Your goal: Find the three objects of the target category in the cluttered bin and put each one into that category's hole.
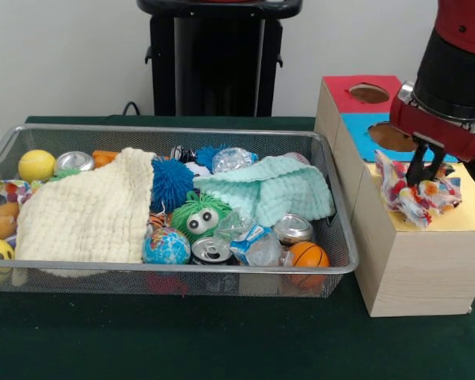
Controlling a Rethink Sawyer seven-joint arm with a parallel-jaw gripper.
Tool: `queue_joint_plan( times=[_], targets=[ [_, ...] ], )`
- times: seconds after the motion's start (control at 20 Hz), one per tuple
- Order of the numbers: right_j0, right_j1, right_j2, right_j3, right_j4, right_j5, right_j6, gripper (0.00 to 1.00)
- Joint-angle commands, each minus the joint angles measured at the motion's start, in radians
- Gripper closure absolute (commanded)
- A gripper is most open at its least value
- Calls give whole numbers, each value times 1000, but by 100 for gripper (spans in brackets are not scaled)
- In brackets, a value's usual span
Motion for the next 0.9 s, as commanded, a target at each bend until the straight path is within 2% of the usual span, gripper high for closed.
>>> queue_joint_plan(
  times=[0.05, 0.1, 0.25, 0.45, 0.75, 0.9],
  targets=[
    [-83, -31, 68, -56, -74, 175, 41, 100],
    [-118, -60, 143, -53, -125, 195, -193, 0],
    [-127, -76, 137, -79, -146, 256, -195, 0],
    [-148, -86, 144, -140, -170, 320, -140, 0],
    [-160, -118, 160, -166, -203, 386, -108, 0],
    [-156, -126, 170, -152, -218, 388, -97, 0]
  ],
)
